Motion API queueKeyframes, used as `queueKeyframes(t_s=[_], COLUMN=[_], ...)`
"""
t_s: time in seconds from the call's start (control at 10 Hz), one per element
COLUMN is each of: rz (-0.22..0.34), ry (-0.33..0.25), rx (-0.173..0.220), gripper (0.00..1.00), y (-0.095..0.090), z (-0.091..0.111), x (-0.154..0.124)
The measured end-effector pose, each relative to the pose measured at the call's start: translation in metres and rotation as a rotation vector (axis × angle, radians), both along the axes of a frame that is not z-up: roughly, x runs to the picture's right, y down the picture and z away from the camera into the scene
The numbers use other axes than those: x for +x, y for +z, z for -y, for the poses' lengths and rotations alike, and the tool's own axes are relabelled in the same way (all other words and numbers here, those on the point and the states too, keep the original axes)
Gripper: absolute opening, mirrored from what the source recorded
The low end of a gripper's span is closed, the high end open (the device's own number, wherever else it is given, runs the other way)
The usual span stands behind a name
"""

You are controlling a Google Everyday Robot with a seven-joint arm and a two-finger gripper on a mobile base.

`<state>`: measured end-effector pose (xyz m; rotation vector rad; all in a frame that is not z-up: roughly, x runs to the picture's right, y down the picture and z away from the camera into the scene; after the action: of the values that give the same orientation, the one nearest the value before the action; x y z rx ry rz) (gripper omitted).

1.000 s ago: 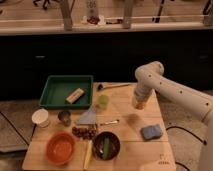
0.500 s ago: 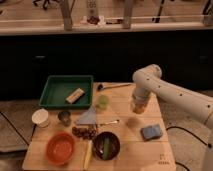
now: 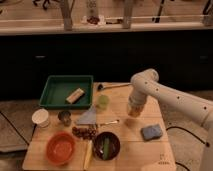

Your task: Place apple in table surface

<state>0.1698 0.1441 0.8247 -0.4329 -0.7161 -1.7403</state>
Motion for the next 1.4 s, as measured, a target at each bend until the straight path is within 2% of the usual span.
queueKeyframes(t_s=[0.3, 0.7, 0.8, 1.0, 1.4], rz=[-0.001, -0.016, -0.019, -0.024, -0.043], ry=[0.009, 0.024, 0.031, 0.04, 0.044], rx=[-0.013, -0.028, -0.027, -0.033, -0.039], gripper=[0.0, 0.0, 0.03, 0.19, 0.61], y=[0.003, 0.008, 0.011, 0.014, 0.021], z=[-0.011, -0.019, -0.019, -0.021, -0.023], x=[-0.021, -0.026, -0.028, -0.027, -0.028])
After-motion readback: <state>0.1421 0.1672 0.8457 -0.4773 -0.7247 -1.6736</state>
